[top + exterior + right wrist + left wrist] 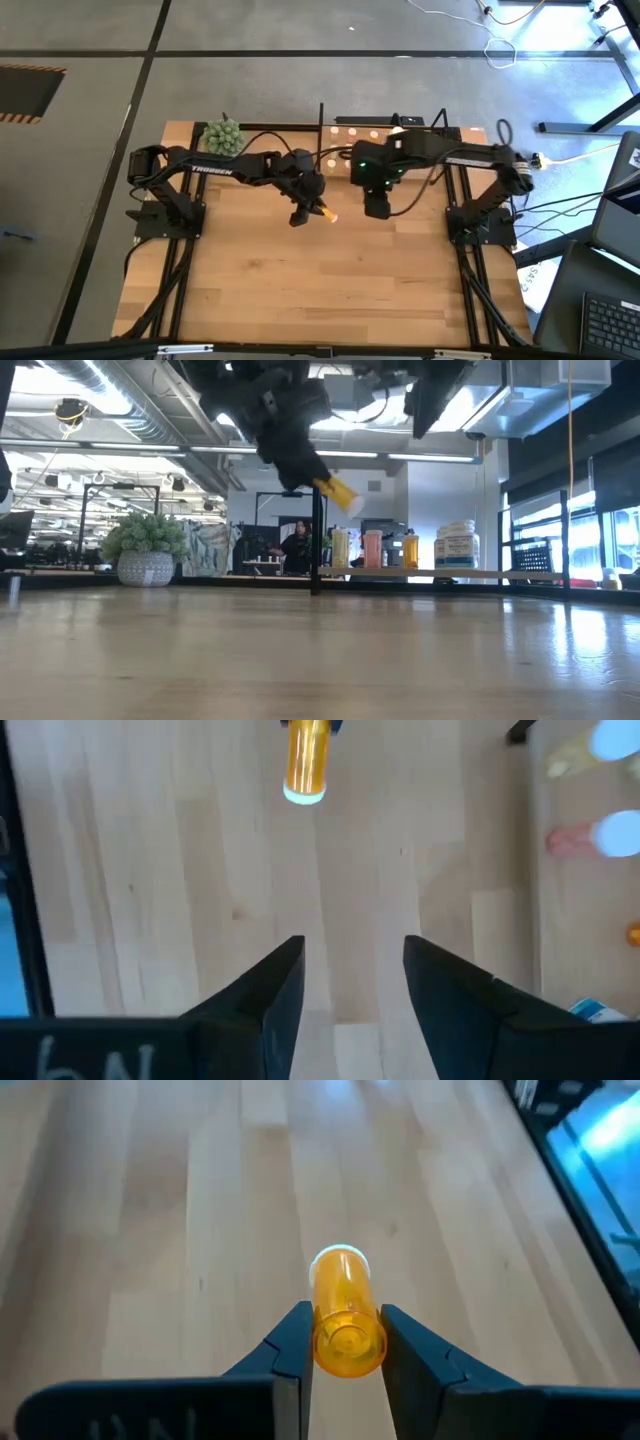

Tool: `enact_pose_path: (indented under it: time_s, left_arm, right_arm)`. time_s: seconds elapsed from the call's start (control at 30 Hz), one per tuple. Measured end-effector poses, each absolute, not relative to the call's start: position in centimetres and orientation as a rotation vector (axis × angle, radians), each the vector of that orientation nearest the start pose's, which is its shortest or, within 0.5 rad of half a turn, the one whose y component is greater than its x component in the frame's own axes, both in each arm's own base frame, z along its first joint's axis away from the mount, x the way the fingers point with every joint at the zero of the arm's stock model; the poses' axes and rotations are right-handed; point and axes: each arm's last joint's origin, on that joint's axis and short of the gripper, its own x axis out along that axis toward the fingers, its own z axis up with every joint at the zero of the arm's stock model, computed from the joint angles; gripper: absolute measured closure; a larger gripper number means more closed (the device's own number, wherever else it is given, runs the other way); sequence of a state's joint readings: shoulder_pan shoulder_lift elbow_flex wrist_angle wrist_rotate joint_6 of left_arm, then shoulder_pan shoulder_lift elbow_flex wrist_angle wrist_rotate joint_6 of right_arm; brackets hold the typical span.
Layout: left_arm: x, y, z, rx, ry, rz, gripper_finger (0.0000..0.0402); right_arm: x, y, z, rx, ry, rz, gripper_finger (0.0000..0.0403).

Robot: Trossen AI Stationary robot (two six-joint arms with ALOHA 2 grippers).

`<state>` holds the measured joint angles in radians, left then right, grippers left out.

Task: Pick and place medicine bottles onto shelf by color
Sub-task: Put the orange pill bottle on the shelf aligned with the other orange pill bottles

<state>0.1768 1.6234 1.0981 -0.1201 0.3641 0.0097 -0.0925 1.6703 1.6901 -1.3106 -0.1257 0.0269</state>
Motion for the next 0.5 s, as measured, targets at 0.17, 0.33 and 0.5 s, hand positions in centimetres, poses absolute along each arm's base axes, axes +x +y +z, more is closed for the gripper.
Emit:
enact_pose_path:
  time_s: [0.17,0.33,0.5]
  left_arm:
    - [34.3,5.0,23.2,-0.179,0.710,-0.186,0.0328]
    - [33.9,5.0,22.8,-0.192,0.764,-0.182,0.0328]
    - [33.4,4.9,21.3,-0.251,0.766,-0.174,0.0328]
  right_arm:
    - [29.3,-2.4,35.1,0.190,1.154,-0.014,0.0231]
    - [27.6,-2.2,34.6,0.210,1.030,-0.027,0.0231]
    - [26.3,-2.1,33.5,0.216,0.948,-0.029,0.0231]
